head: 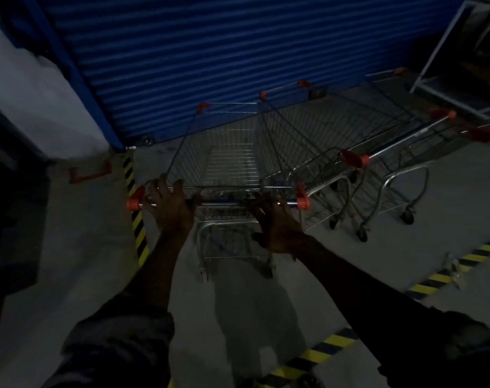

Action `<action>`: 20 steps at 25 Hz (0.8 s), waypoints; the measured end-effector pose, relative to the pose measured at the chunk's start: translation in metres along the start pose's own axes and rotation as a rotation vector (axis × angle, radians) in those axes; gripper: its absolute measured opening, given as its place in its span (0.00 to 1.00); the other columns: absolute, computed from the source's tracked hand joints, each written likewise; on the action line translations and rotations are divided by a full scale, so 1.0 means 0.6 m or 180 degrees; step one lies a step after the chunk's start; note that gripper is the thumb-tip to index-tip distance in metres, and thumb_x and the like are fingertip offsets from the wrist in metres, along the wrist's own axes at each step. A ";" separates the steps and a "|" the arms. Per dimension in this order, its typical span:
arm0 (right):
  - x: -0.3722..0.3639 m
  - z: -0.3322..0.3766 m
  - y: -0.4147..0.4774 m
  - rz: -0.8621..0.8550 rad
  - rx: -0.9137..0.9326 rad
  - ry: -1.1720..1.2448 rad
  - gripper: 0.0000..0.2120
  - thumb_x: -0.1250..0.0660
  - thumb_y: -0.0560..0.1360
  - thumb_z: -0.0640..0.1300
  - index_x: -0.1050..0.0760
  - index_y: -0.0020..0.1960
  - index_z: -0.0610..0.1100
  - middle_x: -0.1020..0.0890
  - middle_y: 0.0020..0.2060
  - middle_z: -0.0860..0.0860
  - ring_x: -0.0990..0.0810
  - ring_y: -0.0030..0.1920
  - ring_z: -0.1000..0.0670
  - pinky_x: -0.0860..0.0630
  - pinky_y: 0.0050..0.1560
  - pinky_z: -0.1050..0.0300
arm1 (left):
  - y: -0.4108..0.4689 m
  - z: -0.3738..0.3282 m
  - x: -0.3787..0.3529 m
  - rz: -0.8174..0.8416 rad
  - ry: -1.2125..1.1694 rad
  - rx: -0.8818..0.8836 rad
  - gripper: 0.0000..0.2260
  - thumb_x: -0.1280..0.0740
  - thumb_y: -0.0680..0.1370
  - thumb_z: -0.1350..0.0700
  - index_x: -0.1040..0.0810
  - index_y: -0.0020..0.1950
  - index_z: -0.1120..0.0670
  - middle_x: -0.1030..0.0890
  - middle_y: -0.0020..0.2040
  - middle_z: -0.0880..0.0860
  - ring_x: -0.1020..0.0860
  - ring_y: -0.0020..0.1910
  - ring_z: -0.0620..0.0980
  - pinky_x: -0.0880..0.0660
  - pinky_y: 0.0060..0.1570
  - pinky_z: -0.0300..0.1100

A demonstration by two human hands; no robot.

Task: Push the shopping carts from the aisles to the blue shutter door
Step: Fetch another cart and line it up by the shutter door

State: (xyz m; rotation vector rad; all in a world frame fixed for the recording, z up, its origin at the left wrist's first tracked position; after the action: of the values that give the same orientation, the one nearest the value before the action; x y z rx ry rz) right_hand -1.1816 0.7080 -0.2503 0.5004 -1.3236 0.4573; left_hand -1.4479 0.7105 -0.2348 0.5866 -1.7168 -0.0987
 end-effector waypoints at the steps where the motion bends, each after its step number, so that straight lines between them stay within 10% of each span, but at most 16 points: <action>1: 0.003 -0.004 -0.001 0.0079 -0.0108 -0.0027 0.48 0.27 0.72 0.56 0.48 0.84 0.51 0.45 0.82 0.42 0.50 0.82 0.37 0.49 0.77 0.33 | -0.002 -0.016 0.014 -0.0168 0.0121 -0.0197 0.25 0.34 0.78 0.36 0.24 0.68 0.51 0.33 0.75 0.59 0.36 0.74 0.64 0.40 0.68 0.67; 5: -0.003 -0.004 -0.025 0.0301 -0.0483 -0.0067 0.38 0.32 0.77 0.54 0.44 0.82 0.55 0.56 0.84 0.46 0.59 0.82 0.41 0.50 0.78 0.33 | -0.039 -0.064 0.038 -0.0424 -0.0188 -0.0906 0.19 0.34 0.81 0.44 0.25 0.68 0.52 0.26 0.69 0.57 0.27 0.67 0.61 0.30 0.63 0.58; 9: -0.008 -0.016 -0.082 0.0311 -0.1187 0.0380 0.32 0.33 0.78 0.54 0.39 0.80 0.56 0.46 0.82 0.48 0.50 0.80 0.42 0.42 0.75 0.35 | -0.069 -0.105 0.028 0.0034 -0.0809 -0.0969 0.16 0.36 0.81 0.47 0.23 0.66 0.51 0.18 0.58 0.53 0.19 0.54 0.57 0.22 0.46 0.49; 20: 0.061 -0.093 -0.219 -0.0176 -0.1612 0.1107 0.25 0.34 0.81 0.55 0.30 0.76 0.51 0.24 0.69 0.45 0.30 0.70 0.40 0.29 0.67 0.43 | -0.166 -0.254 0.040 0.0498 -0.1092 -0.1185 0.19 0.33 0.76 0.46 0.21 0.64 0.51 0.19 0.58 0.53 0.19 0.56 0.59 0.21 0.49 0.52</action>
State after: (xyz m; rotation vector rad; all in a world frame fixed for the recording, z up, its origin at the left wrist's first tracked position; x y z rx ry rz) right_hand -1.0544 0.6355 -0.2353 0.0302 -1.0340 0.1405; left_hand -1.2751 0.6516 -0.2145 0.1623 -2.0047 -0.4179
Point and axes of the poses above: each hand's wrist, its own y-axis towards the middle knuckle, its own x-axis out of the back of the hand, z = x × y, the point moved 6 cm from there along y, towards the middle knuckle
